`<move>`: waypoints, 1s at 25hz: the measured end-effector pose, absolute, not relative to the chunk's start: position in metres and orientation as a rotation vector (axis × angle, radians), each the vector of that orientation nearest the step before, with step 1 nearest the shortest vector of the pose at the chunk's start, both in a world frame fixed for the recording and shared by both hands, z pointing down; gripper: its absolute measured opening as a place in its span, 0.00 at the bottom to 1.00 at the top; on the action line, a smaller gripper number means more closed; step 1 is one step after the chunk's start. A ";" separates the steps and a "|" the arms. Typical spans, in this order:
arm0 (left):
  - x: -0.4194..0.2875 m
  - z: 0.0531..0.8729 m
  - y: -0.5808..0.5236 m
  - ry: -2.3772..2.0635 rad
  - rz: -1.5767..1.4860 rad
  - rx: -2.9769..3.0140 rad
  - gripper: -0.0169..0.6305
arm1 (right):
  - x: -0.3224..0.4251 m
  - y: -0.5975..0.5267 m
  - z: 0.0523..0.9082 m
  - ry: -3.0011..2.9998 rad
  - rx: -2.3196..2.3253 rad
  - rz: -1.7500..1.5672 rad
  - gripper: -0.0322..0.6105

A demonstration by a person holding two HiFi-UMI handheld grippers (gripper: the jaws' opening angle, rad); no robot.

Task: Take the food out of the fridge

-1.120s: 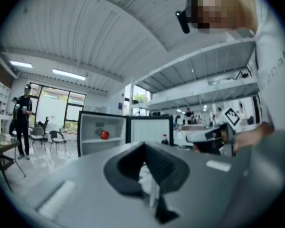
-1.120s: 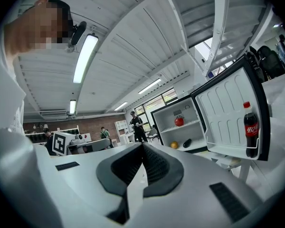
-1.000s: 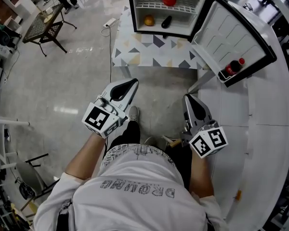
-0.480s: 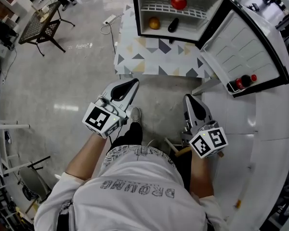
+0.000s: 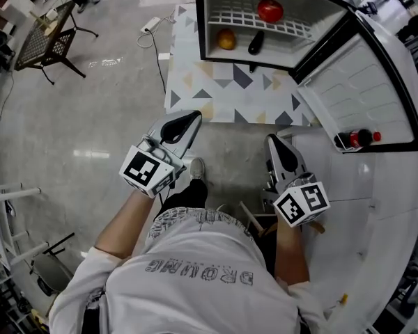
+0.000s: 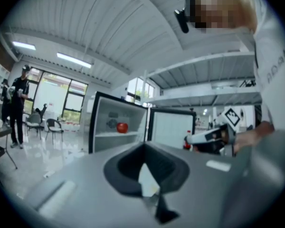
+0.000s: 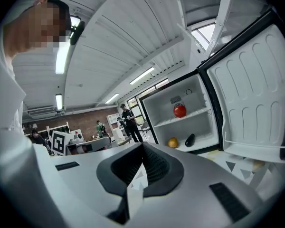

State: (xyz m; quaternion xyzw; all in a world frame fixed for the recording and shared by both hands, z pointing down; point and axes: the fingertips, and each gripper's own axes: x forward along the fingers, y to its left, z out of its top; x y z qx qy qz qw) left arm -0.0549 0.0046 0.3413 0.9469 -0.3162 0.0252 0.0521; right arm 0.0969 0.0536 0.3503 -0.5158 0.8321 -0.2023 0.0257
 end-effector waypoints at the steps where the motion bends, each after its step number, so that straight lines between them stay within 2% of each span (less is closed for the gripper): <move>1: -0.057 0.343 -0.003 -0.956 0.078 2.877 0.04 | 0.094 0.046 0.351 2.571 -1.599 -0.630 0.05; 25: -0.103 0.342 -0.139 -0.864 0.084 2.911 0.04 | 0.048 -0.092 0.348 2.534 -1.698 -0.615 0.05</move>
